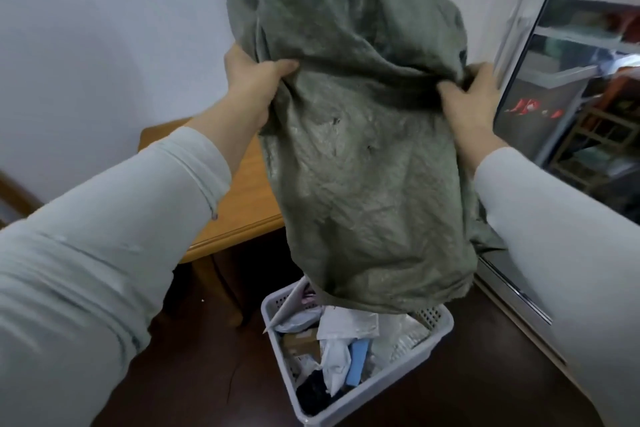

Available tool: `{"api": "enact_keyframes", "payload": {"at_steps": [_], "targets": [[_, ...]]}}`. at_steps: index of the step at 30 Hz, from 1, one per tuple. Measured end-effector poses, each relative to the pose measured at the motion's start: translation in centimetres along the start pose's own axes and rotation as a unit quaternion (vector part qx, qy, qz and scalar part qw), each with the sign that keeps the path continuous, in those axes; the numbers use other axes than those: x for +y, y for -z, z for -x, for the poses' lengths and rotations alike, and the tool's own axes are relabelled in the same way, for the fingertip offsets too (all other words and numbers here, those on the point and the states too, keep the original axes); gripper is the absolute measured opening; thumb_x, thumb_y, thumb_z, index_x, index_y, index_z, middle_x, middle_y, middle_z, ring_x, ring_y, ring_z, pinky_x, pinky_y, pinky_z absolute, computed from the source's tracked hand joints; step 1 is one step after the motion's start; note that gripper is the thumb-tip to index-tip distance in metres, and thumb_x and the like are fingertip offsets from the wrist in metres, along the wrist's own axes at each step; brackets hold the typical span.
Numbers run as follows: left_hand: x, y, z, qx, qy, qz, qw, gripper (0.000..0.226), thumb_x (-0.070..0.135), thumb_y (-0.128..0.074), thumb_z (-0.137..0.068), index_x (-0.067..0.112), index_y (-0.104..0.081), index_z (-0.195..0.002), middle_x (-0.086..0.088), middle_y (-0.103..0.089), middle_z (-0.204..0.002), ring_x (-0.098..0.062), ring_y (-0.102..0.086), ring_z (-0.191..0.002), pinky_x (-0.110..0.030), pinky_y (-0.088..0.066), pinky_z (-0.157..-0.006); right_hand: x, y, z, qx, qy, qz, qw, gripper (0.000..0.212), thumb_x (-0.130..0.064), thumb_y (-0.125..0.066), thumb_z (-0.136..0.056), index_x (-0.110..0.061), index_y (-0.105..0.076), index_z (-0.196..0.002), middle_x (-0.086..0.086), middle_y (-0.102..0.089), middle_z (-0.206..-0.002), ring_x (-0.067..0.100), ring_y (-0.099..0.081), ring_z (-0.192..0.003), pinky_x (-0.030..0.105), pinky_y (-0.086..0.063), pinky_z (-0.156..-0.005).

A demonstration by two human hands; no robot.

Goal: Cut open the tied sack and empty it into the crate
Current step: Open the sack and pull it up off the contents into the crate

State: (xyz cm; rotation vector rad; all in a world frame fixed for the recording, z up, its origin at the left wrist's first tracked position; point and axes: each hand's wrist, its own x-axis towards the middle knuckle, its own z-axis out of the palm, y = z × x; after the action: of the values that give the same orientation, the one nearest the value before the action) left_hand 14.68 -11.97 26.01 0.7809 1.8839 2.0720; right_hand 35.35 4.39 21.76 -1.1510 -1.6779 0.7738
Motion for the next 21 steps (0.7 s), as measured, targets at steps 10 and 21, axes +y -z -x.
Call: {"api": "enact_keyframes", "payload": {"at_steps": [10, 21], "targets": [[-0.3, -0.2, 3.3, -0.001, -0.012, -0.092, 0.996, 0.049, 0.003, -0.076, -0.073, 0.009, -0.059, -0.119, 0.000, -0.064, -0.105, -0.021, -0.062, -0.105, -0.034, -0.054, -0.088, 3.3, 0.1, 1.3, -0.144, -0.006, 0.061, 0.988, 0.045, -0.019, -0.060, -0.084, -0.001, -0.052, -0.124, 0.020, -0.059, -0.125, 0.035, -0.055, -0.117, 0.037, -0.046, -0.096], [5.0, -2.1, 6.0, 0.042, 0.080, 0.034, 0.995, 0.039, -0.019, -0.063, -0.070, 0.009, -0.057, -0.096, -0.011, -0.064, -0.091, -0.025, -0.066, -0.079, -0.033, -0.058, -0.059, -1.1, 4.1, -2.2, -0.463, 0.066, -0.176, 0.866, 0.096, -0.024, -0.086, -0.057, -0.025, -0.038, -0.140, -0.013, -0.059, -0.124, 0.002, -0.059, -0.110, 0.027, -0.049, -0.095]]}}
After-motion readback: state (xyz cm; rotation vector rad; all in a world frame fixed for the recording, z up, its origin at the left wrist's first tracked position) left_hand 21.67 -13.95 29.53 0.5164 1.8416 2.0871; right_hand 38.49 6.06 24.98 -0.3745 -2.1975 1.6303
